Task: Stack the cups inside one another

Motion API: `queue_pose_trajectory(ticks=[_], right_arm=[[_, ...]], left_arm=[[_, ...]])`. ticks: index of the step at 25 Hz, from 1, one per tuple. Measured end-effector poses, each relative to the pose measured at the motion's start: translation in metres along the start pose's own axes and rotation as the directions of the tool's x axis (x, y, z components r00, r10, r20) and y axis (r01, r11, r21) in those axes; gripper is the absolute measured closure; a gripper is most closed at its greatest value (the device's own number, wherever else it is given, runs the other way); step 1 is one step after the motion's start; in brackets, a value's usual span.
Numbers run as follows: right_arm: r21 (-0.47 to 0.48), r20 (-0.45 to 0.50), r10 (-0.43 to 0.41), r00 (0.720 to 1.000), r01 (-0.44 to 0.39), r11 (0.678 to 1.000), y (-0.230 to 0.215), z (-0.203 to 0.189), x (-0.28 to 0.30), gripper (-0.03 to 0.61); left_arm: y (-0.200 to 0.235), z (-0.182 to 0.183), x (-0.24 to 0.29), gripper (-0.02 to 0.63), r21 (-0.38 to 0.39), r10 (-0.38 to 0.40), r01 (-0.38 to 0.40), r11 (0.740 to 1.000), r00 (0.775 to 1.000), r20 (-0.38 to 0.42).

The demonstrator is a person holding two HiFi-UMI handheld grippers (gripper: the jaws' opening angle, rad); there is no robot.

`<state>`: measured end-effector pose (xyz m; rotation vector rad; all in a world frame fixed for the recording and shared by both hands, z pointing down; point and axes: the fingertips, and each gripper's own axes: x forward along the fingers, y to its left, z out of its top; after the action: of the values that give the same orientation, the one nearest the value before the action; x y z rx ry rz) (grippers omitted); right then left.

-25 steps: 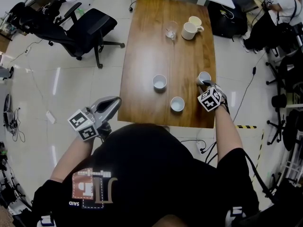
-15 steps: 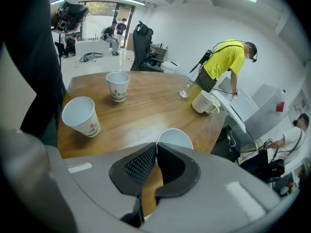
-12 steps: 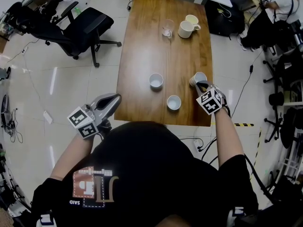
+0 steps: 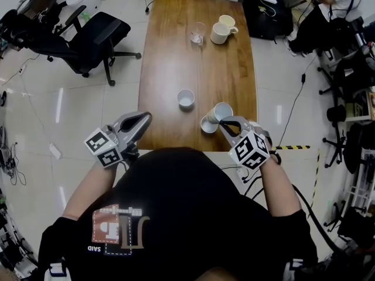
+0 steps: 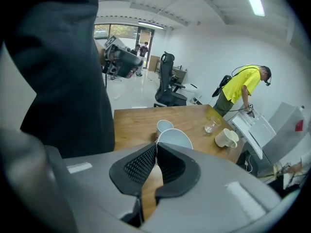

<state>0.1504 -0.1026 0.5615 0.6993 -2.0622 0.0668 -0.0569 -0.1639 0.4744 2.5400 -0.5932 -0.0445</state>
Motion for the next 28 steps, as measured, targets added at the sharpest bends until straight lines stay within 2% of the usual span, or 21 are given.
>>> queue_pose_trajectory(ticks=[7,12,16,20,24,28], right_arm=[[-0.078,-0.093,0.024,0.995,-0.031,0.996,0.034,-0.025,0.035,0.553],[-0.083,-0.123,0.032,0.992,-0.043,0.996,0.044,-0.04,0.064,0.552],[-0.059,-0.129,0.071,0.989,-0.079,0.995,0.052,-0.043,0.077,0.541],[-0.032,-0.093,0.103,0.99,-0.107,0.994,0.048,-0.028,0.072,0.485],[-0.007,-0.016,0.065,0.998,-0.065,0.998,0.023,-0.001,0.07,0.479],[-0.038,-0.015,0.058,0.998,-0.058,0.998,0.006,0.022,0.1,0.459]], left_arm=[[-0.002,-0.001,0.003,0.614,0.002,-0.012,0.012,1.0,1.0,-0.005],[0.003,-0.003,-0.008,0.614,-0.001,0.013,-0.013,1.0,1.0,-0.003],[0.006,-0.005,-0.017,0.614,-0.006,0.035,-0.035,0.999,0.999,0.002],[0.01,-0.004,-0.028,0.614,-0.011,0.054,-0.054,0.998,0.998,0.016],[0.015,-0.001,-0.039,0.614,-0.017,0.073,-0.073,0.997,0.997,0.037],[0.019,-0.002,-0.048,0.614,-0.024,0.09,-0.089,0.996,0.995,0.05]])
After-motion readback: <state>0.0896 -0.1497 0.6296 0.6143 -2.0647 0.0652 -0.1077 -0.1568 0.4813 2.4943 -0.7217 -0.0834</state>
